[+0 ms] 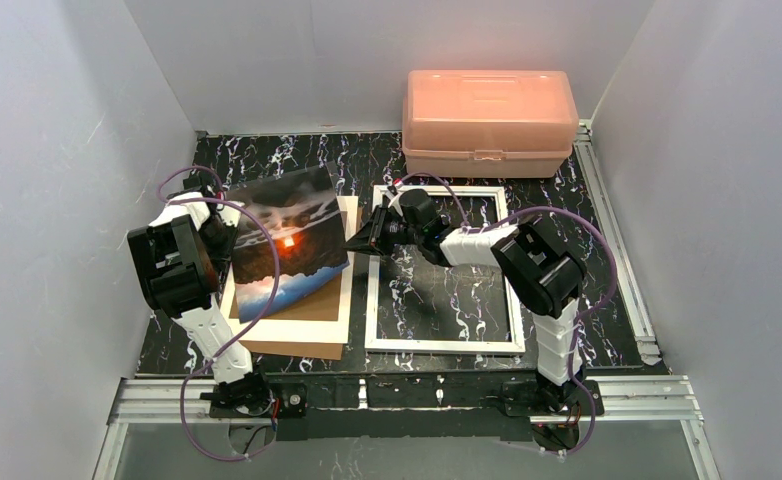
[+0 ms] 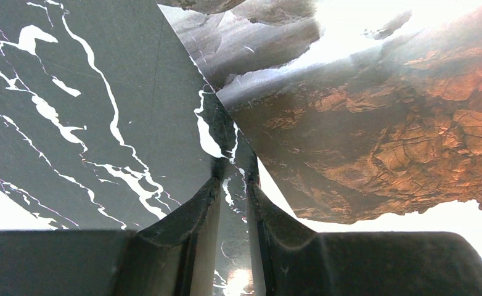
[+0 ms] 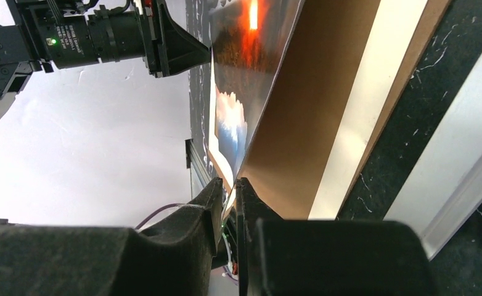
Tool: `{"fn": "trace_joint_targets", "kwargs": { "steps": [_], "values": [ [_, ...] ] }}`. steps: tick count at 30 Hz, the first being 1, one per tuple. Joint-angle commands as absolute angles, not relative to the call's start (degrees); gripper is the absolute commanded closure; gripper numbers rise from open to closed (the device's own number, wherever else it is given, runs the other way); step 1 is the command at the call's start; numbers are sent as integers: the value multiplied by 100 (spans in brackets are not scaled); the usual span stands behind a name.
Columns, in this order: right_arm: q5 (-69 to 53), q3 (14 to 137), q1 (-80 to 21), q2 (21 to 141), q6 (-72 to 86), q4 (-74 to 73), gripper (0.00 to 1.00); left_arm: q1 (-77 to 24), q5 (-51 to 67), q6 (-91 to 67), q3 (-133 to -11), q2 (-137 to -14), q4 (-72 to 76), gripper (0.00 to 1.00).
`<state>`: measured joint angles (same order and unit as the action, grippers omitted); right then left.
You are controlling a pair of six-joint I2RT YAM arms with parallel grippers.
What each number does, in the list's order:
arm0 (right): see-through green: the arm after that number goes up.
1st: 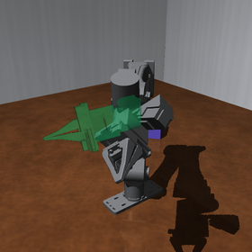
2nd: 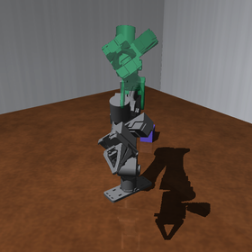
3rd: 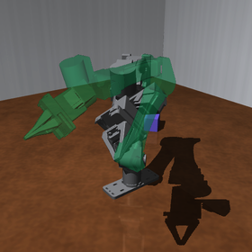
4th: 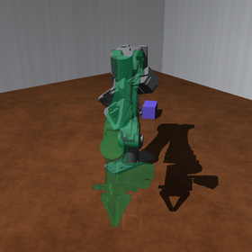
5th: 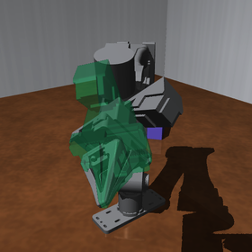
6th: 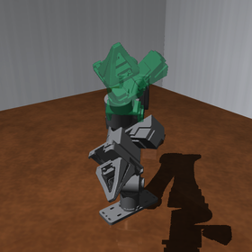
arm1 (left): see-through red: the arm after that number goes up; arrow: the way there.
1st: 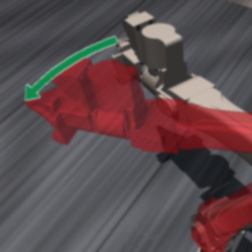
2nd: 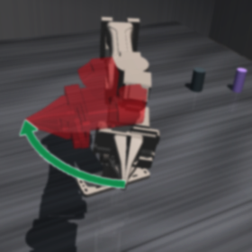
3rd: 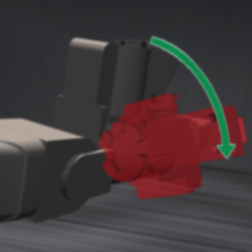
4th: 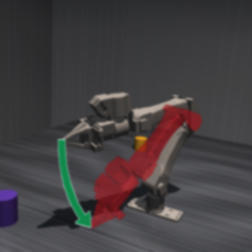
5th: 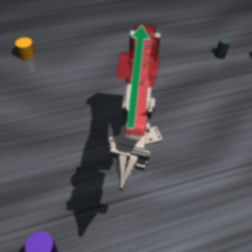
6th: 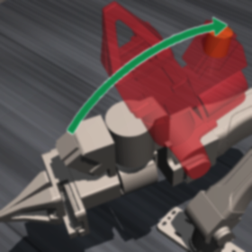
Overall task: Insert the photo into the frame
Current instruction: Pick up the photo frame item at the center of the board.
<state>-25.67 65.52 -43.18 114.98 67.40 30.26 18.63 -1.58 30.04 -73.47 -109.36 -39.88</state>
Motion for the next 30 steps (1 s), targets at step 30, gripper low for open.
{"fn": "trace_joint_targets", "kwargs": {
  "steps": [30],
  "values": [
    [-2467,7671,-4201,9792,4629,161,97,1863,-205,3041,-7283,-11288,-3972,80]
  ]
}}
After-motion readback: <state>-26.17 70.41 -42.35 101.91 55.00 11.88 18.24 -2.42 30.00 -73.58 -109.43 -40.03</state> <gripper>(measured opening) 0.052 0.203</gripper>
